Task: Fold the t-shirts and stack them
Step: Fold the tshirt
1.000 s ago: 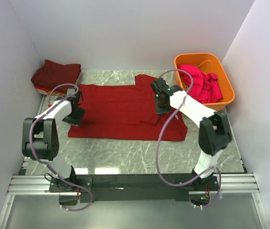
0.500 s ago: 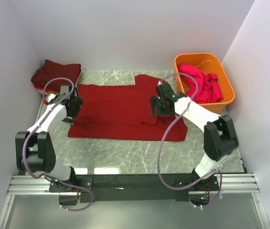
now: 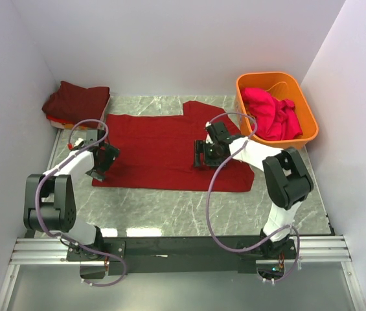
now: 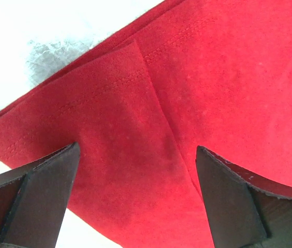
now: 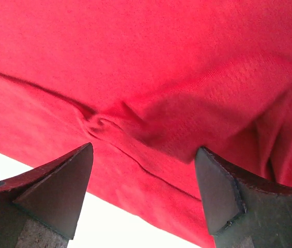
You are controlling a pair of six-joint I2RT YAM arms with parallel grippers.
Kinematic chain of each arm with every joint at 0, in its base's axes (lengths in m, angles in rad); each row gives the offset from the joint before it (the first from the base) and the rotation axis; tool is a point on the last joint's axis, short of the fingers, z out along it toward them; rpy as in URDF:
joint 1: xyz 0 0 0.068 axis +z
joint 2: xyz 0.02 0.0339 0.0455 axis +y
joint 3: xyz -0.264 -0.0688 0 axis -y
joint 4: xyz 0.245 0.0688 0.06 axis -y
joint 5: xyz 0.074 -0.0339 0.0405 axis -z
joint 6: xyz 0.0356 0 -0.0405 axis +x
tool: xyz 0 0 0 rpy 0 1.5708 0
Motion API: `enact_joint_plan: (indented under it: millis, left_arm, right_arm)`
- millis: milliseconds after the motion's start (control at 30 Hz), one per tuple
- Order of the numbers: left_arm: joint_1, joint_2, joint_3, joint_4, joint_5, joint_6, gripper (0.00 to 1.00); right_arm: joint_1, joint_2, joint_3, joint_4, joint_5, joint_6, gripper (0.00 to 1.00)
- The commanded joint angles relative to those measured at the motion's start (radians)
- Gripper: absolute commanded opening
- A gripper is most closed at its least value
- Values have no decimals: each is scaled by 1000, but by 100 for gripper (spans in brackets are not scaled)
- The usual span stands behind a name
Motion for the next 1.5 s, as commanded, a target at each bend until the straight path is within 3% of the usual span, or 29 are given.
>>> enact_joint_plan:
  millis: [0,233,400,567,767,867,1267,1467]
  left_arm:
    - [-1,26,-6,37,-17,35,99]
    - [5,34,-12,29,-17,48,100]
    - [5,-3,-9,14,-34,55,99]
    - [5,-37,0,12,-37,60,99]
    - [4,-51,-13,54,13,69,99]
    - [4,-35,-33,87,50,64,100]
    - [21,100,-52,112,59,71,100]
    - [21,101,-61,89,26,72,100]
  right_arm:
    - [-3,41,99,76,-36,28,85]
    - [-3,145,313,105,5,131,85]
    - [-3,208,490,-51,172,126,85]
    - [-3,77,349,-67,222,115,85]
    - [1,-83,58,-32,117,126,85]
    - [1,-82,6,6,108,138,86]
    - [-49,101,160,7,329,149,86]
    - [-63,150,326,13,453,13,85]
